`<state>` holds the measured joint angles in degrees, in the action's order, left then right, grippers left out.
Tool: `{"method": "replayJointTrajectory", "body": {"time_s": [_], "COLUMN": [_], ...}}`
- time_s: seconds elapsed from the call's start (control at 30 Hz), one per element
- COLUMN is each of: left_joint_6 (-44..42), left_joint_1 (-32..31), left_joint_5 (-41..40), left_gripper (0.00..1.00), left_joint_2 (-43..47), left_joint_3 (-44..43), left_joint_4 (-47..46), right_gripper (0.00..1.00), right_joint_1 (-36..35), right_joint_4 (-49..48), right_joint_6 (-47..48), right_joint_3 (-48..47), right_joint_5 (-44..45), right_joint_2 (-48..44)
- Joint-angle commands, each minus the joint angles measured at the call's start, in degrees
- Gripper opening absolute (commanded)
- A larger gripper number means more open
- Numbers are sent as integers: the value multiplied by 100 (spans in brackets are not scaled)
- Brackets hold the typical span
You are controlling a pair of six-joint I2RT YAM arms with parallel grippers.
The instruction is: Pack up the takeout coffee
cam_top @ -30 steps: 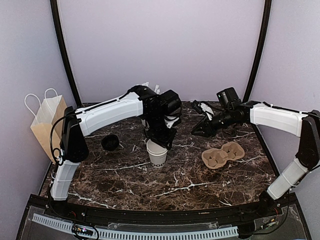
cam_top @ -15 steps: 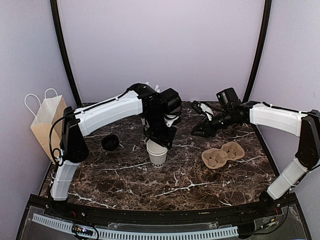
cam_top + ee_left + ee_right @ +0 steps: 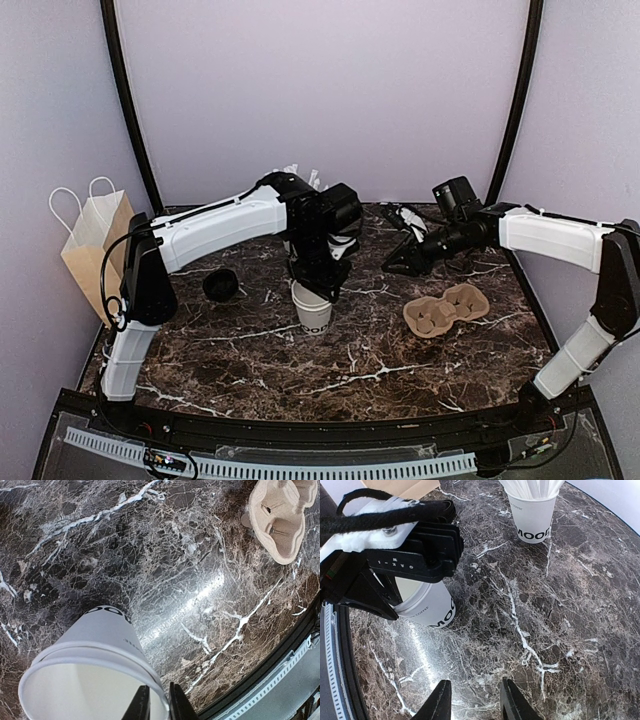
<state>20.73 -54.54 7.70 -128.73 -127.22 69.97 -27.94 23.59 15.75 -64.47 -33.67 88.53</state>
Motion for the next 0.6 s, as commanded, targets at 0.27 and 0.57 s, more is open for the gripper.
{"method": "replayJointTrajectory", "body": {"time_s": [0.27,0.57], "left_joint_6": [89,89], "left_joint_1": [-33,-35], "left_joint_5": [-107,-96], "left_gripper": [14,0], "left_joint_2": [150,246], "left_joint_3": [-170,-310], "left_joint_4": [320,309], "right_gripper": [35,35], "right_joint_1": [18,2], "right_joint_4": [-105,-105], "right_joint_6": [0,-95], "right_joint_3": [63,32], "right_joint_5": [-139,-228], "right_joint_2": [50,87]}}
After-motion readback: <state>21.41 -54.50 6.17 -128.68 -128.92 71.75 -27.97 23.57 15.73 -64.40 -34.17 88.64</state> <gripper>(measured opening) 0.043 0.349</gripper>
